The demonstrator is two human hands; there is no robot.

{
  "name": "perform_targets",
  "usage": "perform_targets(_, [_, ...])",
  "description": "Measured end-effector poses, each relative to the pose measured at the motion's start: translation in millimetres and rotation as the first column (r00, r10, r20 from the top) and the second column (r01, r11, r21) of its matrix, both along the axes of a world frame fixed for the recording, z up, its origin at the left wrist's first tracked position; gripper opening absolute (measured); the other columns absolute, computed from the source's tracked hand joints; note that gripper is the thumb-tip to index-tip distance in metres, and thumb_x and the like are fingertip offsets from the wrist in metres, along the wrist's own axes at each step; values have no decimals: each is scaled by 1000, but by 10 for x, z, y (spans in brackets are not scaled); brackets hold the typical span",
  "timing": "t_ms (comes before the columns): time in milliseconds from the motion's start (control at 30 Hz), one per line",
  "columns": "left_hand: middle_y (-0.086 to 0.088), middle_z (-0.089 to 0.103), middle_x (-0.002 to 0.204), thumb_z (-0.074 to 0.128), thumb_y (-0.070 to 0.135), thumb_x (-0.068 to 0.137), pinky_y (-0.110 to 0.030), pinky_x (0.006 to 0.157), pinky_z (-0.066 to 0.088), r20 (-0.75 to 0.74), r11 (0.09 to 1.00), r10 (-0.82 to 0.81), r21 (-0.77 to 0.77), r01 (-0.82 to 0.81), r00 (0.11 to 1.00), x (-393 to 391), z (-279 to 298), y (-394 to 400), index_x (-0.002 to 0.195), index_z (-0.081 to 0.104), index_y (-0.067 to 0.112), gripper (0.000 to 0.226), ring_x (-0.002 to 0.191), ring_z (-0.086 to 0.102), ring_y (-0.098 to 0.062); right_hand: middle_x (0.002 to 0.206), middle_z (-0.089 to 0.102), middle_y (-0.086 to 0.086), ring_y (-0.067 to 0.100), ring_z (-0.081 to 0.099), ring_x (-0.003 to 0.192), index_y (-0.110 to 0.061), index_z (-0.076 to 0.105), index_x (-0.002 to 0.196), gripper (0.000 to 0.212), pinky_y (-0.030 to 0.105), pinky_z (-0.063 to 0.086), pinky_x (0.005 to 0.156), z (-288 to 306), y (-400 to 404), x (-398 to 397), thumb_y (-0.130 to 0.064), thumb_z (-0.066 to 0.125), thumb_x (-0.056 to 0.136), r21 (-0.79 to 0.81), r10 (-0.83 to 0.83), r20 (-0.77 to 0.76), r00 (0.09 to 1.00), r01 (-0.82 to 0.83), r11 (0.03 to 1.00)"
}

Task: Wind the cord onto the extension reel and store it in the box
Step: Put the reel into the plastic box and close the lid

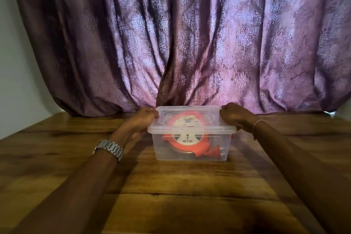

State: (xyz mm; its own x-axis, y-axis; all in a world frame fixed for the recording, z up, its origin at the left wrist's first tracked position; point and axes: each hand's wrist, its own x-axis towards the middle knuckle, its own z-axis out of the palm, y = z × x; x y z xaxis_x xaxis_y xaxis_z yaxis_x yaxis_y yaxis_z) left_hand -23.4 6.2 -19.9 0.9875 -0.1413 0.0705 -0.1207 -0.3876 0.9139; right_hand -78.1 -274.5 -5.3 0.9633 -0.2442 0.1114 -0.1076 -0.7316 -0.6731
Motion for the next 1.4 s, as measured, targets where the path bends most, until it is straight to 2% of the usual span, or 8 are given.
perform_targets(200, [-26, 68, 121, 51, 8, 95, -52, 99, 51, 13, 996, -10, 87, 8, 1000, -17, 50, 18, 110, 70, -3, 27, 113, 63, -41, 94, 59, 23, 30, 63, 63, 2, 57, 103, 30, 29, 49, 35, -22, -25, 44, -20, 37, 97, 57, -19, -51, 999, 21, 998])
perform_targets(400, [-30, 66, 121, 41, 14, 97, -54, 88, 54, -71, 998, -58, 9, 58, 996, -98, 10, 20, 119, 60, 3, 31, 104, 67, -40, 90, 65, 17, 30, 62, 71, -13, 55, 106, 35, 40, 56, 62, -142, -63, 17, -38, 38, 89, 330, -33, -157, 987, 84, 940])
perform_targets(633, [-24, 67, 123, 45, 13, 99, -53, 96, 51, -90, 998, -42, -52, 37, 995, -92, -61, 17, 124, 60, 7, 29, 115, 64, -40, 63, 63, 6, 13, 58, 42, -3, 64, 80, 49, 20, 43, 41, 111, -215, -99, -52, 71, 80, -116, -3, 64, 998, 11, 993])
perform_targets(733, [-21, 67, 125, 47, 11, 99, -44, 87, 50, -74, 997, -42, -67, 37, 996, -55, -82, 19, 127, 60, 6, 31, 116, 63, -39, 36, 52, 3, 13, 46, 29, -9, 52, 48, 56, 13, 32, 34, 122, -278, -125, -52, 81, 67, -17, -43, 29, 999, 44, 999])
perform_targets(1000, [-19, 70, 113, 61, 15, 97, -27, 62, 50, -49, 990, 114, -73, -117, 992, -19, -82, -18, 120, 67, -2, 29, 84, 65, -27, 41, 41, -1, 12, 26, 27, -13, 51, 56, 52, 13, 21, 36, 109, -308, -78, -56, 64, 83, -28, -11, -91, 996, 8, 1000])
perform_targets(1200, [-22, 74, 102, 78, 19, 84, -40, 82, 55, 100, 968, 235, -115, -224, 967, -12, -117, 26, 102, 72, -7, 32, 93, 71, -35, 42, 43, -1, 15, 29, 30, -10, 58, 63, 49, 16, 25, 39, 173, -268, -71, -53, 61, 87, -124, 21, -101, 995, -34, 992])
perform_targets(1333, [-15, 74, 78, 84, 20, 76, -35, 64, 58, 138, 954, 279, -156, -257, 950, -69, -148, 54, 78, 73, -4, 26, 74, 69, -28, 35, 47, -5, 11, 35, 26, -10, 58, 57, 55, 17, 29, 41, 115, -286, -69, -59, 64, 82, -154, -25, -27, 999, 20, 988])
perform_targets(1400, [-21, 75, 84, 84, 15, 76, -46, 76, 60, 151, 948, 279, -204, -246, 948, -89, -164, 42, 82, 74, -8, 26, 80, 71, -33, 32, 49, -7, 11, 43, 31, -10, 57, 56, 55, 20, 32, 43, 59, -271, -52, -59, 65, 81, -142, -52, 31, 998, 56, 988])
